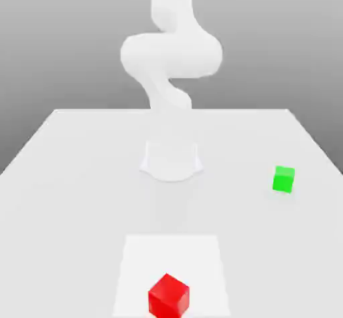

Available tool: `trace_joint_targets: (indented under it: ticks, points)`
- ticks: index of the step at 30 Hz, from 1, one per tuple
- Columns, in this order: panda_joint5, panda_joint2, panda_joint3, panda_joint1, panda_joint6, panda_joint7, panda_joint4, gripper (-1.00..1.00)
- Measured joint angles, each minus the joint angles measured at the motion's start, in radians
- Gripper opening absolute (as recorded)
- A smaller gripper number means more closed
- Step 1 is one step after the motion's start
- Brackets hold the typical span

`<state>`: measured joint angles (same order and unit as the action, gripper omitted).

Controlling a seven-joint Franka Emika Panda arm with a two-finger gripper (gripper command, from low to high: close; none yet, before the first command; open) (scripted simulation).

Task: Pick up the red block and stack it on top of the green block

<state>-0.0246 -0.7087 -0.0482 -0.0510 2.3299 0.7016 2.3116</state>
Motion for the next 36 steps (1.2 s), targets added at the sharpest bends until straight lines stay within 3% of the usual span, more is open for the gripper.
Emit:
trace_joint_targets:
  ticks: [14,20,27,31,32,36]
  points:
    - [-0.171,0.518,-0.187,-0.199,0.165,-0.577,0.064,0.0]
    - [-0.198,0.729,-0.187,-0.209,0.24,-0.789,0.093,0.0]
    - [-0.119,0.951,-0.187,-0.195,0.349,-0.939,0.125,0.0]
    - [-0.175,1.096,-0.133,-0.153,0.463,-0.994,0.105,0.0]
    - [-0.184,1.116,-0.124,-0.145,0.479,-1.002,0.102,-1.0]
    - [-0.183,1.116,-0.124,-0.145,0.478,-1.001,0.102,-1.0]
